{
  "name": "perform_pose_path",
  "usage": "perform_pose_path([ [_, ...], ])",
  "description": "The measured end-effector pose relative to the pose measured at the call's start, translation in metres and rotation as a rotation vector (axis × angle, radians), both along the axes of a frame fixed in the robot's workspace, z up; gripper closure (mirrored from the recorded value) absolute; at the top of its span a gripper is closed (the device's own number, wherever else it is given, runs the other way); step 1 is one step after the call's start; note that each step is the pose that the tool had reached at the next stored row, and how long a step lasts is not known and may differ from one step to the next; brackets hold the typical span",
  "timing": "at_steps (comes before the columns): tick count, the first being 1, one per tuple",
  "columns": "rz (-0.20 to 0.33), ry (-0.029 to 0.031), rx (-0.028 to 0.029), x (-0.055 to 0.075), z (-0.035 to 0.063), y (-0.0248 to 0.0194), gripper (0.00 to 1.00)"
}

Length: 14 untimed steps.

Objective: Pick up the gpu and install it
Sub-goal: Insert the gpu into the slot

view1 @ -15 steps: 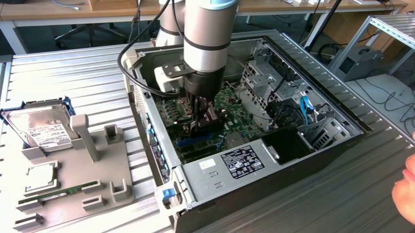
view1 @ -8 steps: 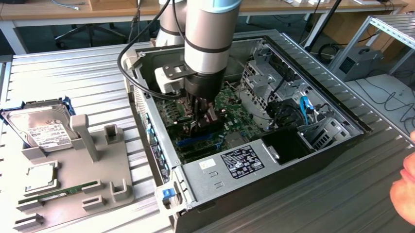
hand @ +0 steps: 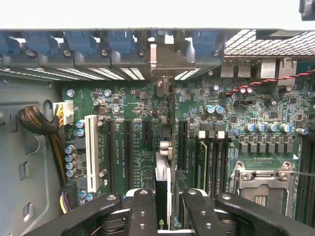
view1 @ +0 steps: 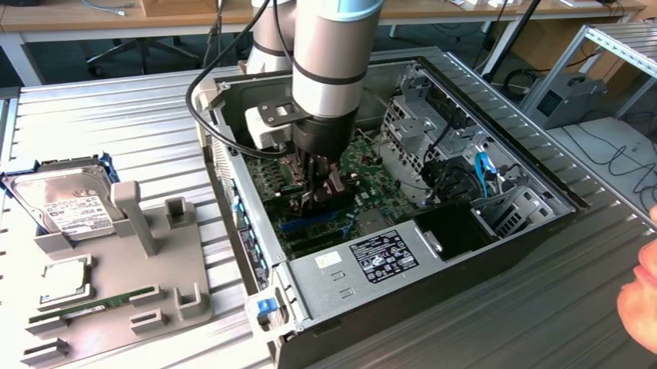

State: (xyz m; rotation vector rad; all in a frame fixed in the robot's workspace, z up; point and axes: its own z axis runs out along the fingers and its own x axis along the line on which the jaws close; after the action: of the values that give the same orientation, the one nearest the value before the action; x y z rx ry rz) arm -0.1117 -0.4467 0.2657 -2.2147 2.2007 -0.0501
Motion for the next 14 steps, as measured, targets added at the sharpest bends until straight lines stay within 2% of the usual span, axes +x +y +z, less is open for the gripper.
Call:
perform_pose_path([
  [14, 0.000, 0.0001, -0.0001, -0.0076, -0.0038, -0.0008, 0.74],
])
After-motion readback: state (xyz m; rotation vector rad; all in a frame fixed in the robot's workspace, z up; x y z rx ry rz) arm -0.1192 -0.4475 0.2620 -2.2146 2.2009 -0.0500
